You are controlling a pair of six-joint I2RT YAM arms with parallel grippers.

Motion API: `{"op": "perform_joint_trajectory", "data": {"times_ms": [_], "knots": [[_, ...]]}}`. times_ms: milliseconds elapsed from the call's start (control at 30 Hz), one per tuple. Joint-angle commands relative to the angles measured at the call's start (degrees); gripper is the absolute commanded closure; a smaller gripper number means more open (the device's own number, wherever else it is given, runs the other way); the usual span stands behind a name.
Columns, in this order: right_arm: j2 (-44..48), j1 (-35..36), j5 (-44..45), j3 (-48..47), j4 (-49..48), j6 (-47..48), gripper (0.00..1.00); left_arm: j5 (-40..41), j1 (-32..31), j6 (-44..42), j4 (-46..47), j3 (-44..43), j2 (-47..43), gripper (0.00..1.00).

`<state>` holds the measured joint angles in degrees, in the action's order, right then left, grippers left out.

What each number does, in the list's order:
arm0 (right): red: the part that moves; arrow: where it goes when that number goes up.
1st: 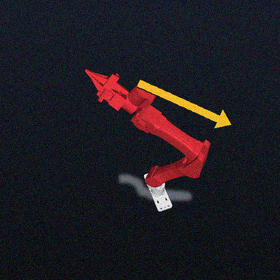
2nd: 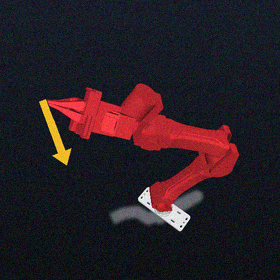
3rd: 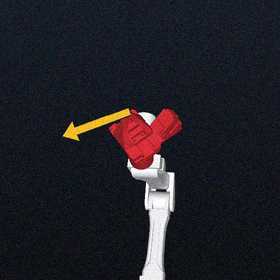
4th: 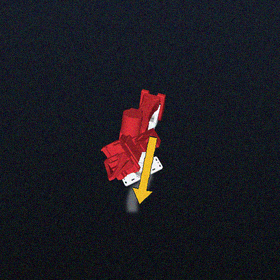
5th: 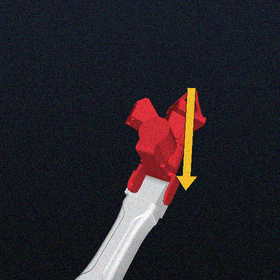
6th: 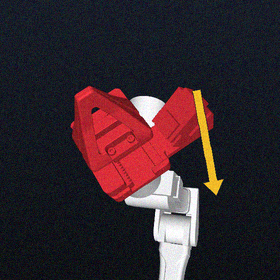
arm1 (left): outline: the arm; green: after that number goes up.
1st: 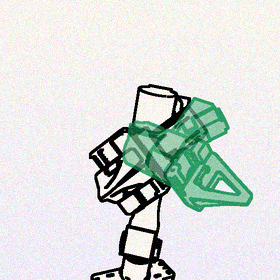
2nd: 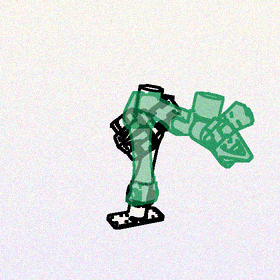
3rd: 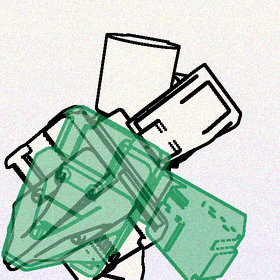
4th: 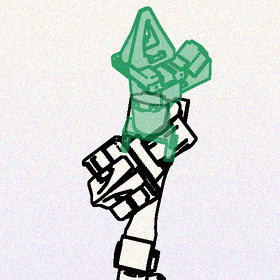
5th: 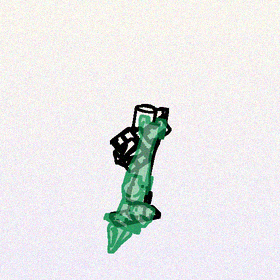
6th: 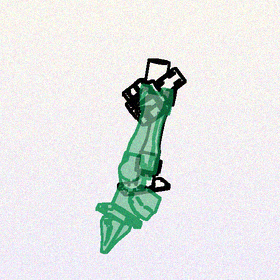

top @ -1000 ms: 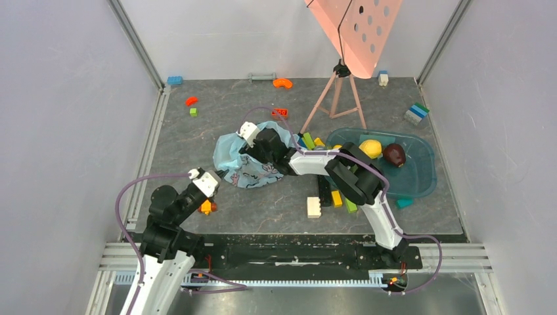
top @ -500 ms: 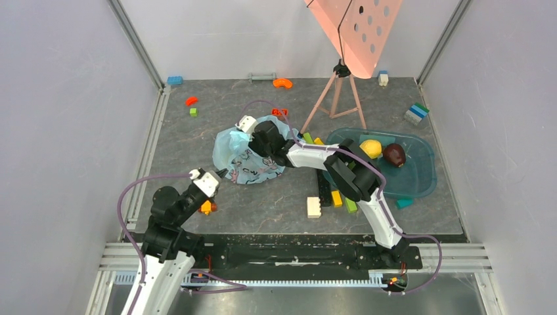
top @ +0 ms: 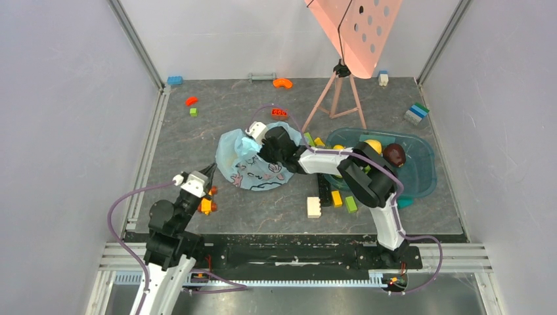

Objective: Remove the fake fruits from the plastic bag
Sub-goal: Take out the fake fruit from the plastic bag.

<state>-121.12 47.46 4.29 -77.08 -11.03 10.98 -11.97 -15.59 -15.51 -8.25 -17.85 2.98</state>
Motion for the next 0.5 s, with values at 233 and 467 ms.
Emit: {"op": "perform_joint_trajectory", "data": {"times_ms": [233, 467], "knots": [[16.37, 3.45, 0.87, 9.05, -1.71, -1.67, 0.71, 18.62, -0.14, 14.71, 1.36, -5.53, 4.25, 0.74], [22.92, 4.60, 1.42, 12.38, 0.74, -4.80, 0.72, 17.08, -0.14, 21.61, -9.47, -16.41, 15.68, 0.43]]}}
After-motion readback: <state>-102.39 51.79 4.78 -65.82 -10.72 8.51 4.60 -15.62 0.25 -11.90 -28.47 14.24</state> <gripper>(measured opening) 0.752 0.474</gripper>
